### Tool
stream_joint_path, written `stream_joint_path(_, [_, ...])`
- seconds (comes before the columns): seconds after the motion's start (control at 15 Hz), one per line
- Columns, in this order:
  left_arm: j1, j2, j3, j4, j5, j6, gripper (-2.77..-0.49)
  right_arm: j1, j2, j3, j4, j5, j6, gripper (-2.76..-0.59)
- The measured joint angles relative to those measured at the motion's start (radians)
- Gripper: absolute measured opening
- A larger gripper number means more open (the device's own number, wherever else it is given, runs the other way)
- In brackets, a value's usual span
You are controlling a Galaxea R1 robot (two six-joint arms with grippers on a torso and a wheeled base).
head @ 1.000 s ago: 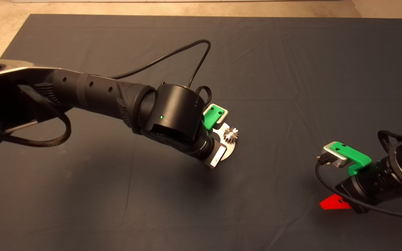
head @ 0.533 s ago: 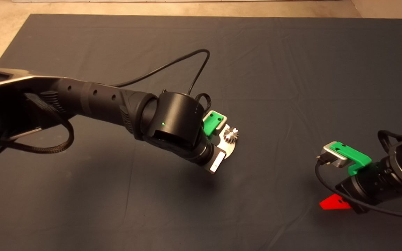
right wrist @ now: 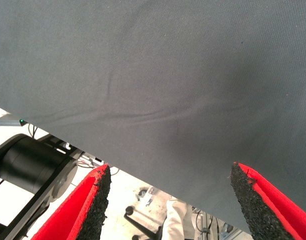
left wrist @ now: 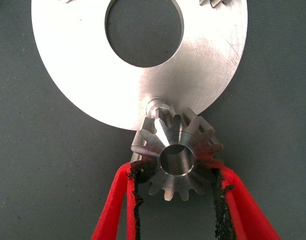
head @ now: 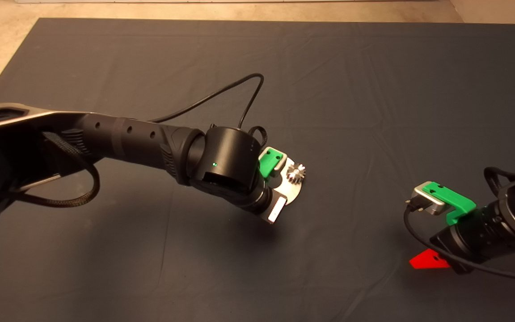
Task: Install three planetary gears onto the carrier pins
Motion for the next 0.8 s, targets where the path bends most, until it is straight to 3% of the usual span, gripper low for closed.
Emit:
stream_joint_path(0.6, [0.000,0.000,-0.026,0.011,0.000,0.023,-2.56,0.000,0.000,0.000,0.000,0.000,0.000,-1.60])
stream_joint_path(0.8, [0.008,0.005,-0.040,0.020,-0.010,0.022,-2.56,0.000,0.000,0.000,0.000,0.001,0.000,-1.60])
